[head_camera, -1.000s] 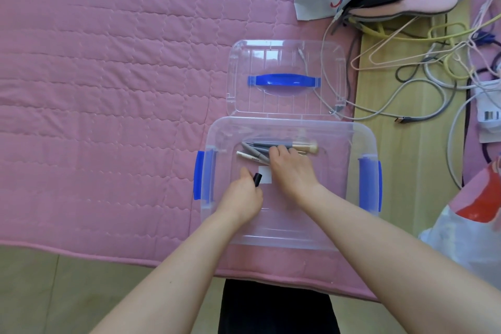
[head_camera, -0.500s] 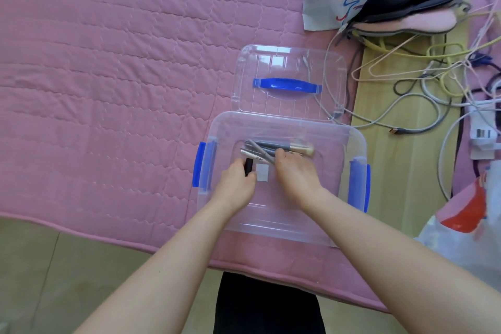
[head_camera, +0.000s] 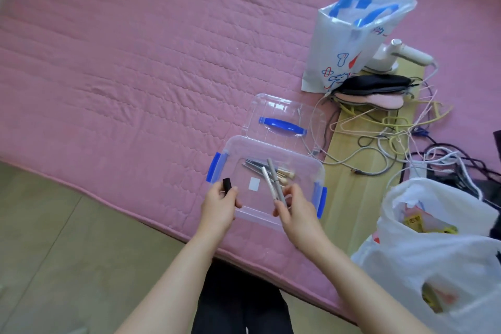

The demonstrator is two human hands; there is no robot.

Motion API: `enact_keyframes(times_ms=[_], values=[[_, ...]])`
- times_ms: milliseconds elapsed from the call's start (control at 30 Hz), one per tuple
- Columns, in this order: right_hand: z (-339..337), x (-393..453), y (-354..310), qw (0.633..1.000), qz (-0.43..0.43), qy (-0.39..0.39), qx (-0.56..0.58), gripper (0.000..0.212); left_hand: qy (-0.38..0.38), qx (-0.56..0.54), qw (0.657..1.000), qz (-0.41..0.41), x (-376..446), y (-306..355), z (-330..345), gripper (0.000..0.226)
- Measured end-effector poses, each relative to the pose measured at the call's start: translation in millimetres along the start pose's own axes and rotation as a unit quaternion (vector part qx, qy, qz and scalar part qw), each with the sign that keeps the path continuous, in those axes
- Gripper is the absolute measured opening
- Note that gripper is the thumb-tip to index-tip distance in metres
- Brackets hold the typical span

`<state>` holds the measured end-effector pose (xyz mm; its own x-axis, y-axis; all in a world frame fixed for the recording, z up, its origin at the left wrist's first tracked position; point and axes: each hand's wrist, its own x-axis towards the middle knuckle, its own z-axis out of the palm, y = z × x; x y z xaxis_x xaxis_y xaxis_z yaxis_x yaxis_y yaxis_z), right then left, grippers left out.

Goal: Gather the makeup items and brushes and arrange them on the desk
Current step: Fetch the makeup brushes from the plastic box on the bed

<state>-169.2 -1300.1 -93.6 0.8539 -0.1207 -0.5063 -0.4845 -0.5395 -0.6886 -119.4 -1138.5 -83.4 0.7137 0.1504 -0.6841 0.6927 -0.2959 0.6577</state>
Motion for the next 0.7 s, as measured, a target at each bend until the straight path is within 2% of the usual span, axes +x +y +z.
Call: enact_keyframes(times_ms=[167,400,567,700], values=[[-23,-61,-53,0.997,-0.025,-0.021,0.066,0.012,0.04,-0.045,0.998,0.015,-71,10,-35,0.008],[-26,-129,-130,0.988,-0.054,-0.091,0.113,0.008,0.09,-0.131,0.987,0.032,-152,4,-94,0.009],[-4,-159,-171,0.982,-0.066,-0.147,0.101,0.005,0.138,-0.169,0.976,0.017,-193,-16,-137,0.008],[35,-179,-208,0.975,-0.107,-0.193,0.041,0.004,0.186,-0.208,0.96,0.012,-221,-40,-187,0.008]])
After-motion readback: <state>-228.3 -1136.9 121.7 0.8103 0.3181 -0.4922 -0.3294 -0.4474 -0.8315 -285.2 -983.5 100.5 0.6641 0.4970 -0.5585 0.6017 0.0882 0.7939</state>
